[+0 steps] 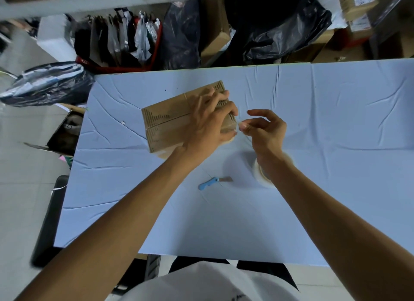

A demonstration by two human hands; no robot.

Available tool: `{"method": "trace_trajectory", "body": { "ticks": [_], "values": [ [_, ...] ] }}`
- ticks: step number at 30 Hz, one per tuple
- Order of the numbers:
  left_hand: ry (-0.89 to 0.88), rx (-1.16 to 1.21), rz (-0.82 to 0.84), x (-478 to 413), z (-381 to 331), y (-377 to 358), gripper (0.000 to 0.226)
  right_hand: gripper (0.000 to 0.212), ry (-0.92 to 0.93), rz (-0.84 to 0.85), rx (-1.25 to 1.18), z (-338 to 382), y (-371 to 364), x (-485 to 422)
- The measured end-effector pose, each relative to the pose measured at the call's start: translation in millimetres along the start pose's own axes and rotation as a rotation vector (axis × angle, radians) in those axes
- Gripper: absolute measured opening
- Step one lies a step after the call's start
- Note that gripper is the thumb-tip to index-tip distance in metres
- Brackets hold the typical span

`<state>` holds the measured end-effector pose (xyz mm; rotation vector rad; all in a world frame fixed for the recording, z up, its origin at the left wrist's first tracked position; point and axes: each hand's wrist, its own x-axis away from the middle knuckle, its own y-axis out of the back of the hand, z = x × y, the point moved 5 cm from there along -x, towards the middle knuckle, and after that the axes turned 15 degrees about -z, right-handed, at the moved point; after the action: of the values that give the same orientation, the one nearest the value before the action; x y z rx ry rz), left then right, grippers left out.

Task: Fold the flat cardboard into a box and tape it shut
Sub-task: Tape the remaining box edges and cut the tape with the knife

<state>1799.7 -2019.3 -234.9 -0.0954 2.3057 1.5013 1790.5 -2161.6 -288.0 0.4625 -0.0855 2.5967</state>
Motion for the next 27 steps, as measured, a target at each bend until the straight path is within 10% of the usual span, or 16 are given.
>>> {"method": "trace_trajectory", "body": {
  "ticks": [17,27],
  "values": [
    [-0.062,-0.150,-0.049,1,-4,-7,0.043,0.040,0.158,-0.241,0.289,8,-5,58],
    [0.012,-0.017,-0.070,-2,3,-3,0.063,0.045,0.165,-0.004,0.221,8,-3,56]
  ]
}}
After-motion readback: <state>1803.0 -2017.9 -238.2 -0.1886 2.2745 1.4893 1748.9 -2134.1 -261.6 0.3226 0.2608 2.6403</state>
